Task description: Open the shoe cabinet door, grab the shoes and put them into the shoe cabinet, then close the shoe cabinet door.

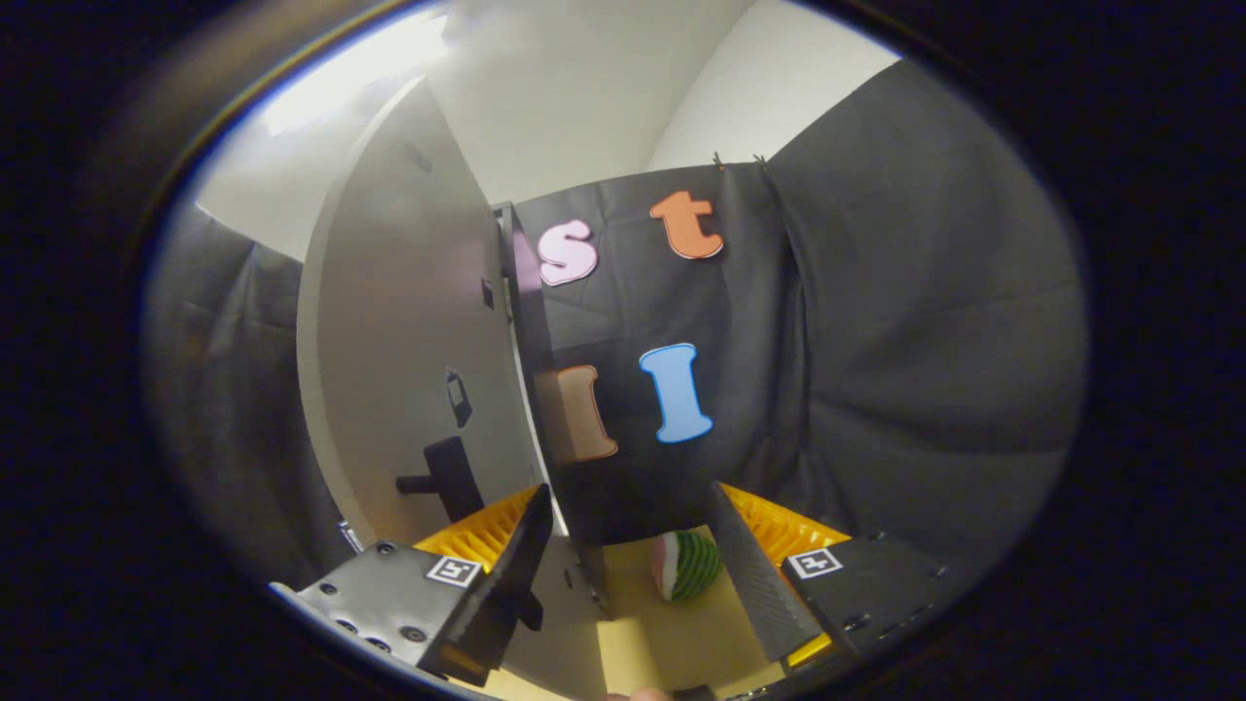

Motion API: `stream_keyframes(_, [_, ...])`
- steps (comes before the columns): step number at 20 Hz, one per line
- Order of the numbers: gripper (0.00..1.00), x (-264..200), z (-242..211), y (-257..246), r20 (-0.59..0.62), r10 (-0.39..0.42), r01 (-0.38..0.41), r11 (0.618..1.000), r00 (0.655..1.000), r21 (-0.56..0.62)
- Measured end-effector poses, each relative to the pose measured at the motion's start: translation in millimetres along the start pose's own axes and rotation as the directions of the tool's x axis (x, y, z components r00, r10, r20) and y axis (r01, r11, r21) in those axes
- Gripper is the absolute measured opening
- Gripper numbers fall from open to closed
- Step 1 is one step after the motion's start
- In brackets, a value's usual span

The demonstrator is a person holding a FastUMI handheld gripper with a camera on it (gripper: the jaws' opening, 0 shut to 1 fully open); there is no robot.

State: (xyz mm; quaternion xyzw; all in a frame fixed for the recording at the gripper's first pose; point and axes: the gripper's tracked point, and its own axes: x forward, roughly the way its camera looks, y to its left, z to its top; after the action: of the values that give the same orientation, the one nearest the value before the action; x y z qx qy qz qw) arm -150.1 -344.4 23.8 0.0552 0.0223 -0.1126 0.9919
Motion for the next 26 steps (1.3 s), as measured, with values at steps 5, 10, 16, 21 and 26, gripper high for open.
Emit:
stream_keyframes(5, [0.99, -1.4, -8.1, 37.0, -0.014, 0.101, -0.101, 0.995, 0.995, 0.006])
stream_keyframes(10, [0.99, 1.8, -16.8, 75.9, -0.027, 0.193, -0.192, 0.981, 0.981, 0.011])
stream_keyframes(16, [0.99, 5.8, -29.8, 120.1, -0.044, 0.261, -0.260, 0.965, 0.964, 0.032])
stream_keyframes(21, [0.99, 18.2, -46.7, 161.9, -0.072, 0.301, -0.301, 0.954, 0.951, 0.019])
stream_keyframes(26, [0.99, 39.0, -63.4, 216.0, -0.101, 0.353, -0.351, 0.936, 0.930, 0.030])
